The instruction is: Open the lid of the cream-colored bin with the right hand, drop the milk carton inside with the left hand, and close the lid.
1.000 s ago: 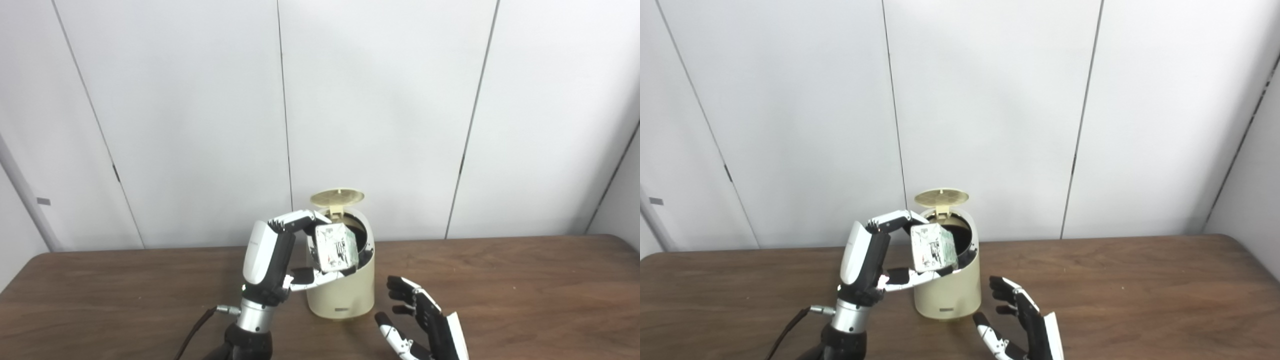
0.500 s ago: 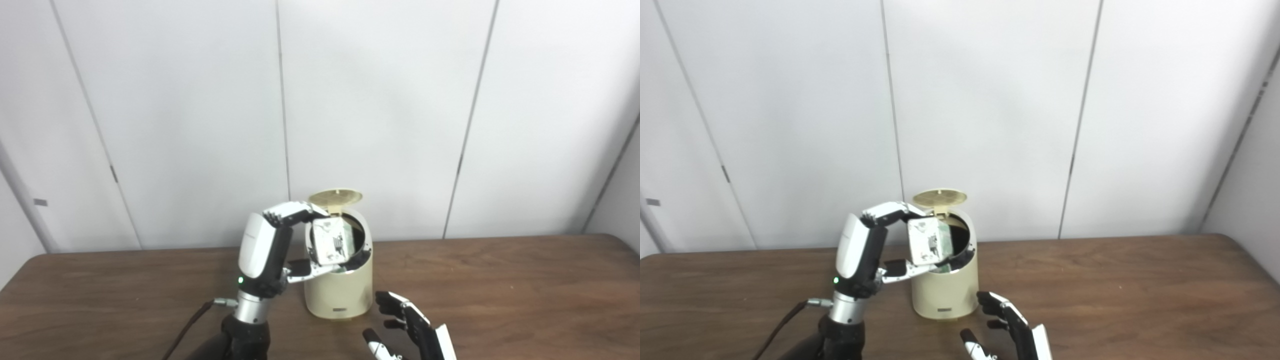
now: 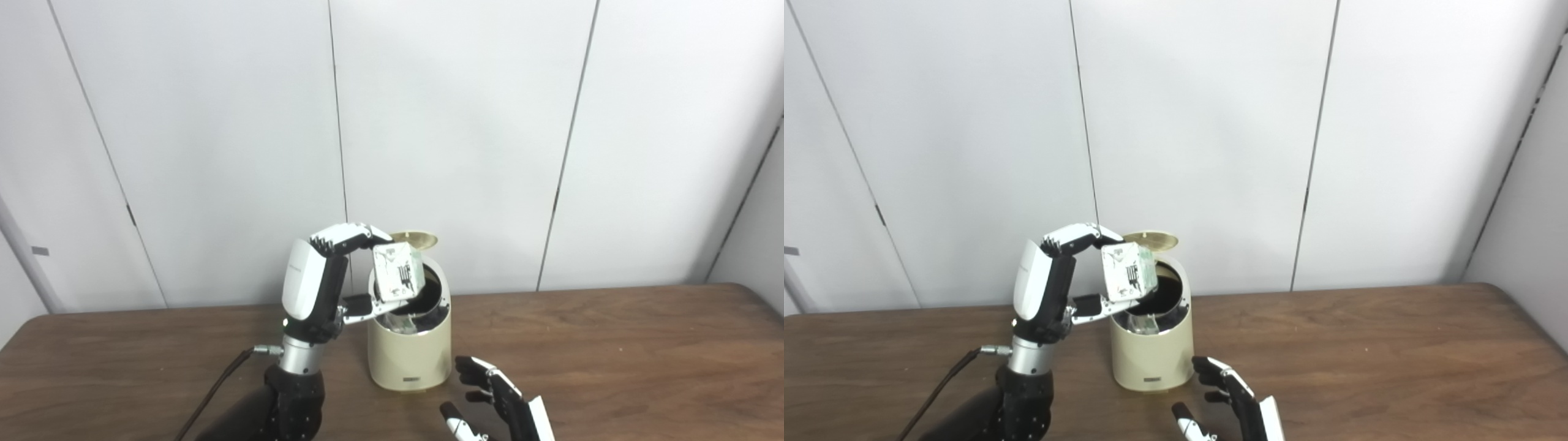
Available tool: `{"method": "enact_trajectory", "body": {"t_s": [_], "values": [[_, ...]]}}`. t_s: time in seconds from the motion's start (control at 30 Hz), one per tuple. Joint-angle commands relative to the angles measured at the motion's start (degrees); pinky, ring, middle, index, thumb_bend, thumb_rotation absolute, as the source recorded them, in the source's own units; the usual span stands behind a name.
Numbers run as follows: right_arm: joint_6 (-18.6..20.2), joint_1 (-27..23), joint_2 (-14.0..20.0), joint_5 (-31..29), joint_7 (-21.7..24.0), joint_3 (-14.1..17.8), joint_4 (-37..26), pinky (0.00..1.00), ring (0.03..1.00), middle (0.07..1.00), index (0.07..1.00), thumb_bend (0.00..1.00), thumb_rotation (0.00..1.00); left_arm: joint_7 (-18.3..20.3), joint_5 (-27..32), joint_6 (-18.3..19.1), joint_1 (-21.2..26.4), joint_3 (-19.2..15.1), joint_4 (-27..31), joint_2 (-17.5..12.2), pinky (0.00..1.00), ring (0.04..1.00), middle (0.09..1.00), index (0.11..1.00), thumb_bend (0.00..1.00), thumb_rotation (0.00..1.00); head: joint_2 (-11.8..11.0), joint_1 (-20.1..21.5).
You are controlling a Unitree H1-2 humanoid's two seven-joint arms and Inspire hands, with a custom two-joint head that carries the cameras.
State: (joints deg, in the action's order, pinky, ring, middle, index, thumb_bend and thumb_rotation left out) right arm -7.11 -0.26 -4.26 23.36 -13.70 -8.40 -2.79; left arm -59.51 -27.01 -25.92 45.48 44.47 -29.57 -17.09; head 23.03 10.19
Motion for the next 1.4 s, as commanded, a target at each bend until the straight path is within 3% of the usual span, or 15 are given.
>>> {"method": "enact_trajectory", "body": {"t_s": [0.0, 0.33, 0.67, 1.07, 1.23, 1.37], "values": [[-0.39, 2.73, -0.05, 0.22, 0.06, -0.20, 0.87, 0.66, 0.752, 0.768, 0.750, 0.23, 0.34, -2.48, 0.02, -1.00, 4.16, -0.11, 0.22, -0.28, 0.45, 0.453, 0.489, 0.469, 0.50, 0.00, -0.02, 0.30], [0.98, 5.04, -0.21, 0.21, 0.91, -0.98, -1.66, 0.68, 0.765, 0.775, 0.762, 0.24, 0.40, -5.03, 1.54, -1.01, 6.14, 4.82, -4.80, 0.38, 0.43, 0.457, 0.490, 0.465, 0.50, 0.00, 0.54, 0.92], [1.74, 6.54, -0.92, 0.33, 0.83, -1.58, -3.97, 0.68, 0.759, 0.767, 0.757, 0.24, 0.39, -6.14, 1.93, -1.01, 6.31, 6.87, -7.49, 1.33, 0.38, 0.427, 0.500, 0.482, 0.50, 0.00, 1.53, 1.35], [2.65, 6.94, -1.78, -0.68, 1.50, -1.90, -4.93, 0.69, 0.768, 0.779, 0.764, 0.24, 0.41, -11.03, 1.64, -1.01, 7.51, 11.49, -13.02, 2.52, 0.36, 0.420, 0.501, 0.484, 0.50, 0.00, 1.64, 1.86], [2.42, 7.13, -1.85, -0.21, 1.35, -2.12, -5.11, 0.68, 0.764, 0.773, 0.762, 0.25, 0.41, -13.14, -1.38, -1.01, 8.55, 12.86, -16.68, 2.92, 0.35, 0.403, 0.506, 0.491, 0.50, 0.00, 1.73, 2.03], [1.57, 7.26, -2.10, -0.64, 1.07, -2.22, -4.90, 0.68, 0.759, 0.767, 0.751, 0.24, 0.36, -13.23, -3.25, -1.01, 8.46, 11.97, -18.21, 3.37, 0.37, 0.411, 0.500, 0.489, 0.50, 0.00, 1.78, 2.14]]}}
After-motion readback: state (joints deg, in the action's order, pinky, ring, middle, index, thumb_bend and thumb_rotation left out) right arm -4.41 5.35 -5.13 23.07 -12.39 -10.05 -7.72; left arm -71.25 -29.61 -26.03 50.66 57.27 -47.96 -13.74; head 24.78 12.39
